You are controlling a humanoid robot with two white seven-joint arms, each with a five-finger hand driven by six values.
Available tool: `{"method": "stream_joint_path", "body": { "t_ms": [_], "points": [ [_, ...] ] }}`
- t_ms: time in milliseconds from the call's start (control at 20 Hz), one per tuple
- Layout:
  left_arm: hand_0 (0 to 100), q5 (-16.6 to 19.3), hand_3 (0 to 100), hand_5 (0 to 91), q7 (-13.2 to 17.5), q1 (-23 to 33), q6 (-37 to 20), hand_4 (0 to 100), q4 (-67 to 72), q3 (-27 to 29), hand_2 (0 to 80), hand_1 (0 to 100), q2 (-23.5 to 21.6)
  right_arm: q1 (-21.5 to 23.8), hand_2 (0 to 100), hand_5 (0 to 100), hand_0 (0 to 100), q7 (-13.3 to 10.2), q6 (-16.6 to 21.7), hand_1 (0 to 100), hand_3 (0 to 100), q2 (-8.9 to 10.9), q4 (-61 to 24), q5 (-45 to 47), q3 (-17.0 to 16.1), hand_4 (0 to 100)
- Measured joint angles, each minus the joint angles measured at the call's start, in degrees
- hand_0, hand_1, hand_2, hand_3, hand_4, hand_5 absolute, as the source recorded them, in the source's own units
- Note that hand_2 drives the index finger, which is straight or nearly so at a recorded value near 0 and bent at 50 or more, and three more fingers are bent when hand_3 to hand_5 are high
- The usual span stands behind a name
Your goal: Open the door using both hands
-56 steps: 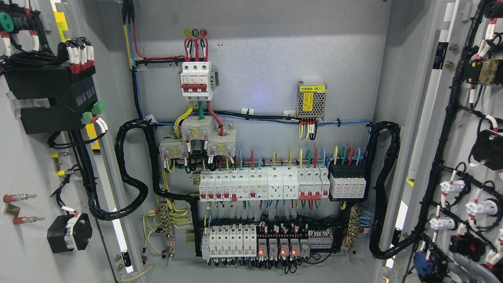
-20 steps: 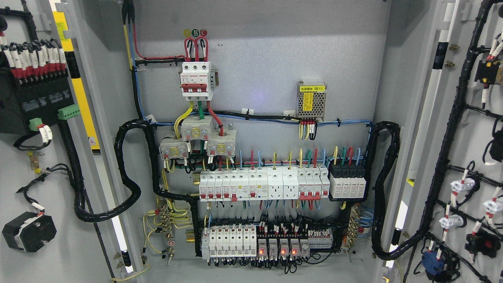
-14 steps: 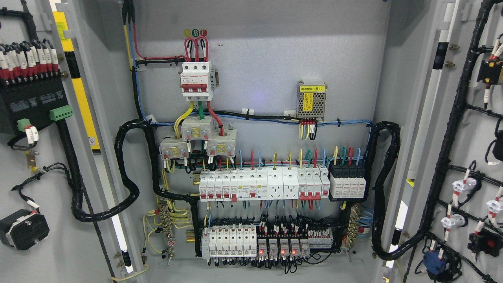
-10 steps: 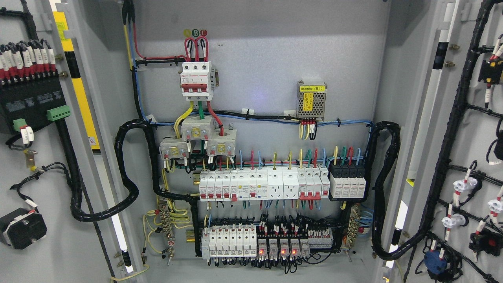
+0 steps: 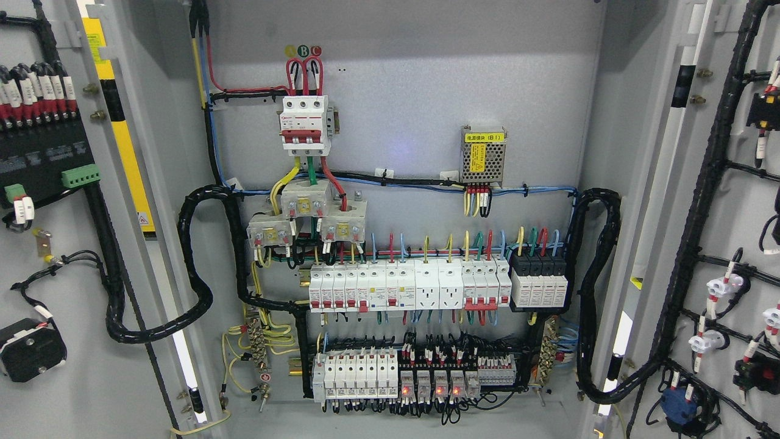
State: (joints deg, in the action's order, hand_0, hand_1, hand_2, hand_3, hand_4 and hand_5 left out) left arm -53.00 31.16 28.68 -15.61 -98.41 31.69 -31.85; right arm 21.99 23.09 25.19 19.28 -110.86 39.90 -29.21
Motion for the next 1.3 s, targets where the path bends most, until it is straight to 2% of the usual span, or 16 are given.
{"method": "stream_joint_path", "body": {
  "t_ms": [300, 751, 1302],
  "points": [
    [0, -1.8, 0, 0.0, 0.3, -2.1, 3.2, 0, 3.3, -0.5, 0.0, 0, -2.8, 0.0, 0, 0, 24, 0.1, 0.0, 0, 0, 0.46, 0.9, 0.0, -0.5, 0],
    [0, -2.8, 0, 0.0, 1.8, -4.4, 5.6, 0, 7.0, -0.8, 0.0, 0, -5.3, 0.9, 0, 0, 24, 0.3, 0.2, 0, 0, 1.04, 0.7, 3.5, -0.4, 0],
    [0, -5.1, 0, 0.0, 3.0, -8.0, 9.3, 0, 11.2, -0.9, 0.0, 0, -7.1, 2.2, 0, 0, 24, 0.2, 2.7, 0, 0, 2.56, -0.6, 5.3, 2.7, 0]
  ]
}}
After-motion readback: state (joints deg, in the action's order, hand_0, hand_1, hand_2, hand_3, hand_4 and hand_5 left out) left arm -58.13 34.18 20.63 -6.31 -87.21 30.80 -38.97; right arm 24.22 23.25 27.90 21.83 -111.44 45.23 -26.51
